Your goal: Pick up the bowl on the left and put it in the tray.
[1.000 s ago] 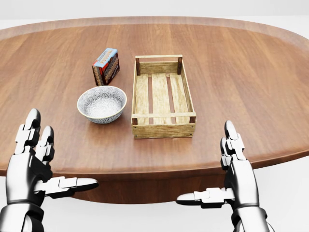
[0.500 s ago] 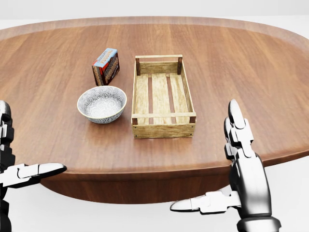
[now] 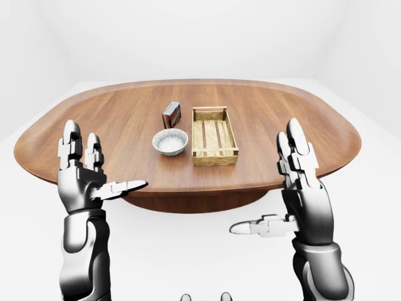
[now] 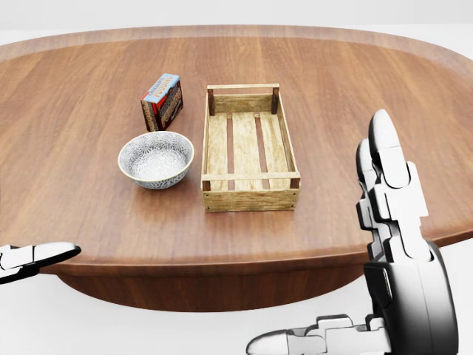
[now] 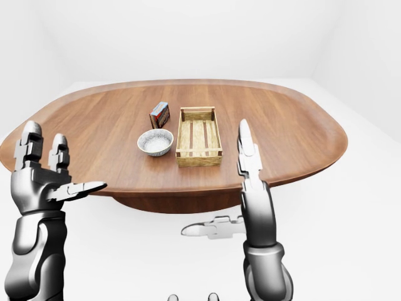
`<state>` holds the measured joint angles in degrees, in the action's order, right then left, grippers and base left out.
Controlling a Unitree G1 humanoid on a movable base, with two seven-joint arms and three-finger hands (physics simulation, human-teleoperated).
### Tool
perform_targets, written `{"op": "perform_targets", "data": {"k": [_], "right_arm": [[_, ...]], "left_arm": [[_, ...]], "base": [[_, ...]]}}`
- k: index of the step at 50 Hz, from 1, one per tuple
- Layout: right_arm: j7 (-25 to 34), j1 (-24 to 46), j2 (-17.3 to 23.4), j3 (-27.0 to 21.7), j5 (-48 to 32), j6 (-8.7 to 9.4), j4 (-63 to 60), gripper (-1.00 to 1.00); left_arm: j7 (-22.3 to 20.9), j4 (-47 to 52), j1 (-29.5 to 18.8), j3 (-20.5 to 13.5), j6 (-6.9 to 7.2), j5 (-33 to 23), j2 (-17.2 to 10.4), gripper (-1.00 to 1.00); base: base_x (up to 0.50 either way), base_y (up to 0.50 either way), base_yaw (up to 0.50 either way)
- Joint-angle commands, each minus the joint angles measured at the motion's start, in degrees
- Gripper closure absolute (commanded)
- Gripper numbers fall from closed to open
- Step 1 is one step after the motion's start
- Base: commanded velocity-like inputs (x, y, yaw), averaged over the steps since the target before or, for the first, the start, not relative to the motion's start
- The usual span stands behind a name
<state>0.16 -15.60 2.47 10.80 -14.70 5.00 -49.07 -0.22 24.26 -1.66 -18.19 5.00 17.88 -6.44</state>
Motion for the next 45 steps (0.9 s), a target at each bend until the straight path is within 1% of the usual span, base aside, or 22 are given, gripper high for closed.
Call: {"op": "perform_targets", "data": {"k": [1,4,7,13,26,33,38,42,45], "right_arm": [[-0.1,-0.8,0.5,0.3,-0.8,0.0,-3.5,-1.0],[0.4,-0.9,0.7,1.2,-1.5,0.0,-2.8,-1.0],[0.5,-0.7,0.5,0.9,-1.2,0.0,-2.7,-1.0],[0.6,-0.7,0.5,0.9,-1.1,0.0,-2.4,-1.0],[0.3,-0.6,0.5,1.6,-1.1,0.0,-2.0,-1.0],[0.0,-0.5,0.2,0.5,-0.1,0.0,-2.0,-1.0],[-1.5,0.2,-1.2,-1.0,2.4,0.0,-2.3,-1.0],[-1.7,-0.2,-0.6,-0.9,3.2,0.0,-3.2,-1.0],[-1.5,-0.8,-0.2,-0.4,3.4,0.0,-3.8,-1.0]], "left_arm": [[0.2,1.0,-0.1,-0.9,0.0,1.0,-0.3,-1.0],[0.4,1.4,-0.1,-1.0,0.0,1.1,-0.4,-1.0],[0.3,0.9,-0.1,-1.0,0.0,1.1,-0.3,-1.0],[0.5,-0.1,-0.5,-0.8,0.0,0.8,-0.4,-1.0],[0.6,1.1,-0.2,-1.1,0.0,1.2,-0.5,-1.0],[0.6,1.4,-0.1,-1.3,0.0,1.2,-0.4,-1.0],[0.6,1.8,0.1,-1.3,0.0,1.3,-0.4,-1.0],[0.5,1.4,-0.1,-1.4,0.0,1.3,-0.5,-1.0],[0.6,1.6,-0.1,-1.4,0.0,1.5,-0.6,-1.0]], "base": [[0.0,0.0,0.0],[0.0,0.0,0.0],[0.0,0.14,0.0],[0.0,0.5,0.0],[0.0,0.5,0.0],[0.0,0.5,0.0],[0.0,0.01,0.0],[0.0,0.0,0.0],[0.43,0.0,0.0]]}}
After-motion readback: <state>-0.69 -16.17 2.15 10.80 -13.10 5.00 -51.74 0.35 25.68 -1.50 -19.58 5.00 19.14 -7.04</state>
